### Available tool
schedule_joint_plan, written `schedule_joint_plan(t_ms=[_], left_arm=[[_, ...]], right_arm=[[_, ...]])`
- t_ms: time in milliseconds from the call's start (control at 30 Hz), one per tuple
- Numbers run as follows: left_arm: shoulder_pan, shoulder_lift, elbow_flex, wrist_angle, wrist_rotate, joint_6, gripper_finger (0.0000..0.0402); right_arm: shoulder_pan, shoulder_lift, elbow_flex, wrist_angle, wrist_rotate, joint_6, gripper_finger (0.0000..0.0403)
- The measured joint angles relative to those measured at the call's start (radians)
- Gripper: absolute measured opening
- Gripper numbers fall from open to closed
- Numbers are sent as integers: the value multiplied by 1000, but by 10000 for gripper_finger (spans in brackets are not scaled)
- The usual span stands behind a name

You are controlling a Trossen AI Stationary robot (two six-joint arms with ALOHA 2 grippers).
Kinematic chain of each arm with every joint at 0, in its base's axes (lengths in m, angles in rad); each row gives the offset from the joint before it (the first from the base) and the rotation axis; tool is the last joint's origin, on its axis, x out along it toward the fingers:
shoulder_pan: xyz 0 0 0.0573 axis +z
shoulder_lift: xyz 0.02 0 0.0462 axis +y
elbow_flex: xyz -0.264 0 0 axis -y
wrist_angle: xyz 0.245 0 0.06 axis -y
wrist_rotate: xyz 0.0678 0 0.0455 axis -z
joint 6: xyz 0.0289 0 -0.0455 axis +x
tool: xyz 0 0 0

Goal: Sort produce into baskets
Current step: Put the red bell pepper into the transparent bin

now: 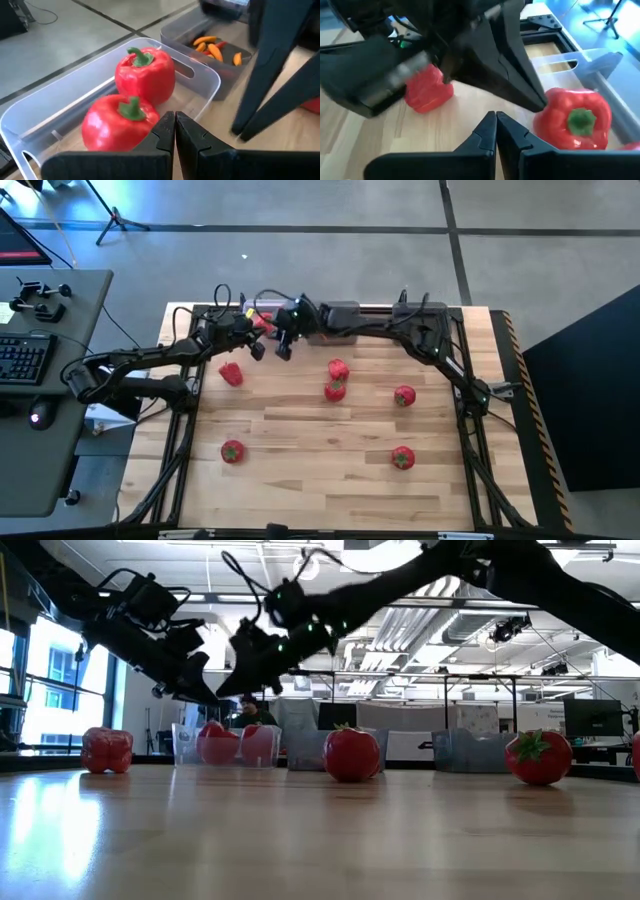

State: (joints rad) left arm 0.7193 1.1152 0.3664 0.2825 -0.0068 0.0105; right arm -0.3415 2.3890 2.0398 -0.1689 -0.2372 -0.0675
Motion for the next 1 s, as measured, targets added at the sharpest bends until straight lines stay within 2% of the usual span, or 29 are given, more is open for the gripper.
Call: schedule_joint_plan(t_ms=[167, 333, 500, 733, 1000], left_arm=[[-2, -1, 0, -14, 36, 0, 0], [-5, 0, 1, -17, 37, -6, 0], [-9, 10, 50, -63, 38, 12, 0], [-9, 98, 143, -162, 41, 64, 0], [-8, 218, 277, -327, 92, 107, 0]], right_arm=[[9, -71, -185, 191, 31, 12, 0], [0, -242, -401, 230, 79, 0, 0], [-7, -420, -664, 348, 112, 39, 0], [9, -615, -917, 386, 202, 38, 0], [1, -682, -1137, 684, 137, 45, 0]])
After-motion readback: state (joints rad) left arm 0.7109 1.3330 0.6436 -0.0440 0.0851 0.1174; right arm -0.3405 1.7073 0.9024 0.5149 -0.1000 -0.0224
